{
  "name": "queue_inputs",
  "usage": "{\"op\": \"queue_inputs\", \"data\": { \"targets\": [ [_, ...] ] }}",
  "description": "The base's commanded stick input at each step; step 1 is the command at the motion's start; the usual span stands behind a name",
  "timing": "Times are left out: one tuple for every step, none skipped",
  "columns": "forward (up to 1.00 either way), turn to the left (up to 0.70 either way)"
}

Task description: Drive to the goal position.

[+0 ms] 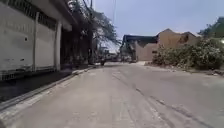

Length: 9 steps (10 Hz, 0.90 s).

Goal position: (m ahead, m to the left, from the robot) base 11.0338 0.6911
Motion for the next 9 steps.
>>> {"op": "queue_inputs", "data": {
  "targets": [
    [1.0,-0.04],
    [1.0,-0.04],
    [1.0,-0.04],
    [1.0,-0.04],
    [1.0,-0.04],
    [1.0,-0.04],
    [1.0,-0.04],
    [1.0,-0.04],
    [1.0,-0.04]
  ]
}}
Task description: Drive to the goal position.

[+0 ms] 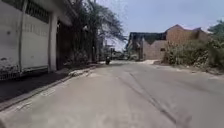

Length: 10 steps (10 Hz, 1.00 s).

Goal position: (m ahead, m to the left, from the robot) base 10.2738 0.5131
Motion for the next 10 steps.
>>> {"op": "queue_inputs", "data": {
  "targets": [
    [1.0,-0.04],
    [1.0,-0.04],
    [1.0,-0.04],
    [1.0,-0.04],
    [1.0,-0.04],
    [1.0,-0.04],
    [1.0,-0.04],
    [1.0,-0.12],
    [1.0,-0.36],
    [1.0,-0.4]
  ]
}}
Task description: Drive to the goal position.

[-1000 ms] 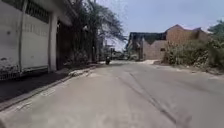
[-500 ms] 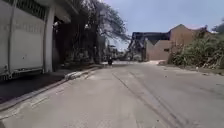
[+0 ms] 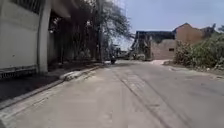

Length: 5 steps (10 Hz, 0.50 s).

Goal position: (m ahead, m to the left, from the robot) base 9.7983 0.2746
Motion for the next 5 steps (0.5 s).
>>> {"op": "queue_inputs", "data": {
  "targets": [
    [1.0,-0.4],
    [1.0,-0.4],
    [1.0,-0.2],
    [1.0,-0.05],
    [1.0,-0.02]
  ]
}}
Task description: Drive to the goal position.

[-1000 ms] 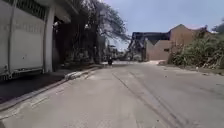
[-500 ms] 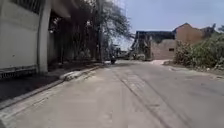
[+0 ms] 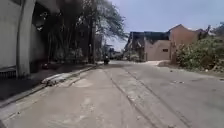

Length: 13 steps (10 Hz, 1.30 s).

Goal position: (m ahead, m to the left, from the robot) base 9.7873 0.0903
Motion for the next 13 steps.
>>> {"op": "queue_inputs", "data": {
  "targets": [
    [1.0,-0.02],
    [1.0,-0.02],
    [1.0,-0.02],
    [1.0,-0.02],
    [1.0,-0.02],
    [1.0,-0.02],
    [1.0,-0.01],
    [1.0,0.0],
    [1.0,0.0],
    [1.0,0.0],
    [1.0,-0.01],
    [1.0,-0.03],
    [1.0,-0.12]
  ]
}}
